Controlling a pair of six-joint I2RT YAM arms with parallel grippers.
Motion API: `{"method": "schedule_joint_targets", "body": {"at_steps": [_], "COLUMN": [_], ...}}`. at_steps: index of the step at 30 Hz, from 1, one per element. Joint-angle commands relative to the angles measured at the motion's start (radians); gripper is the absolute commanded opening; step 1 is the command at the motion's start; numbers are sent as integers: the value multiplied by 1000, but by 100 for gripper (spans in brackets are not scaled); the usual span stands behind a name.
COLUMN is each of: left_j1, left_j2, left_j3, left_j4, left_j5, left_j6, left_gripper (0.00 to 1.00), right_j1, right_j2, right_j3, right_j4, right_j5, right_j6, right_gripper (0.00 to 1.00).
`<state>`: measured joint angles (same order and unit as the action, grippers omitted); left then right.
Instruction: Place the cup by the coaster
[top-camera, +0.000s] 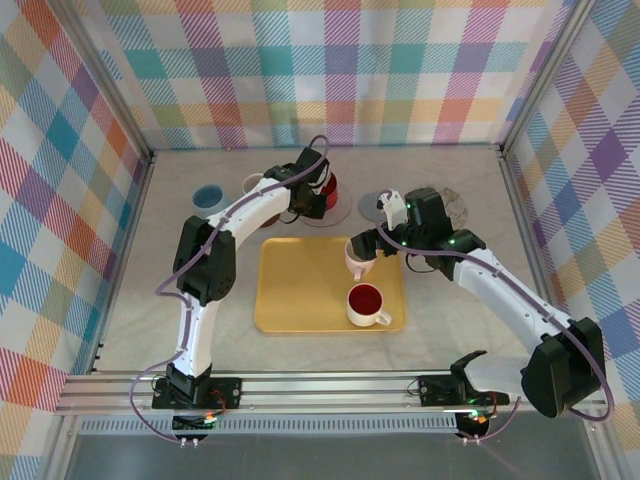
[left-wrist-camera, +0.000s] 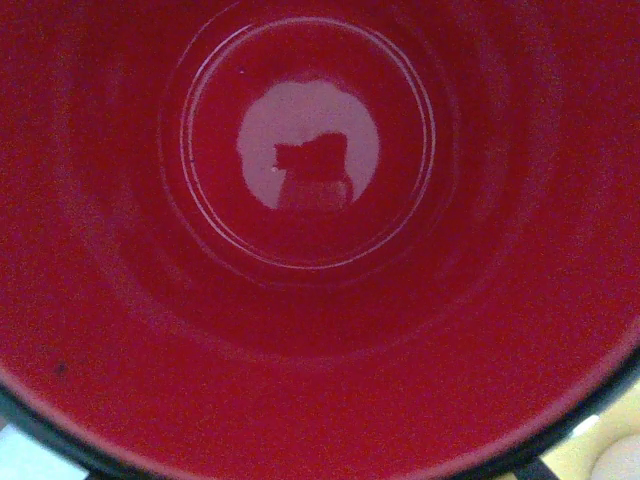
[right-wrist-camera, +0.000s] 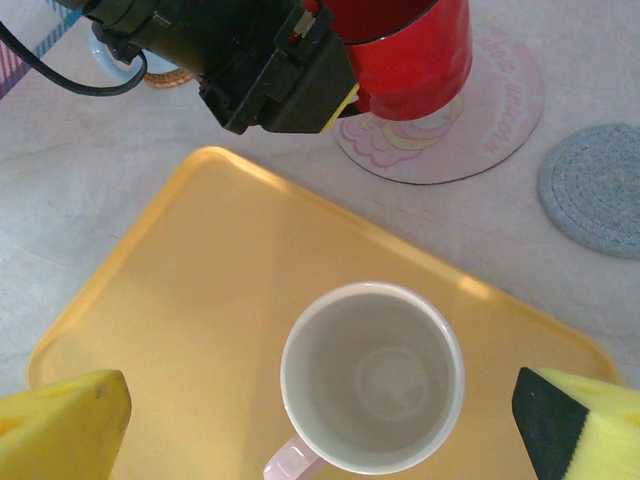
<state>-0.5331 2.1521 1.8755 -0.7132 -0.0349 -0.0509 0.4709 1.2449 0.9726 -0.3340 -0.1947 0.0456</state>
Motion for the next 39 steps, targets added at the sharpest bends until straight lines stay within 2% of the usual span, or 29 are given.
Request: {"method": "schedule_joint_targets", "body": {"at_steps": [1,11,23,28,35,39], "left_j1": [13,18,44,45,45,45], "left_j2": [20,103,142,154,171,171], "left_j3": [76,179,201,203,208,208], "left_j4": [-12,-82,-80,-86,-106,-109], "left_j5": [15,-51,0,48,43,56], "left_j6": [40,79,59,77,87,88], "left_gripper": [0,0,0,7,10,16], "right_j1": [-15,-38,-43,-43,-44,-44], "right_j2": [28,93,145,167,191,202], "right_j3": [24,81,135,153,183,198], "right_j4": [29,11,-2,-7,-19,-31], "right_j5": [0,-29,-58,-62,-72,-77], "right_j6": [9,-10,-26,-36,-51,-50], "right_gripper": [99,99,99,99,99,99]}}
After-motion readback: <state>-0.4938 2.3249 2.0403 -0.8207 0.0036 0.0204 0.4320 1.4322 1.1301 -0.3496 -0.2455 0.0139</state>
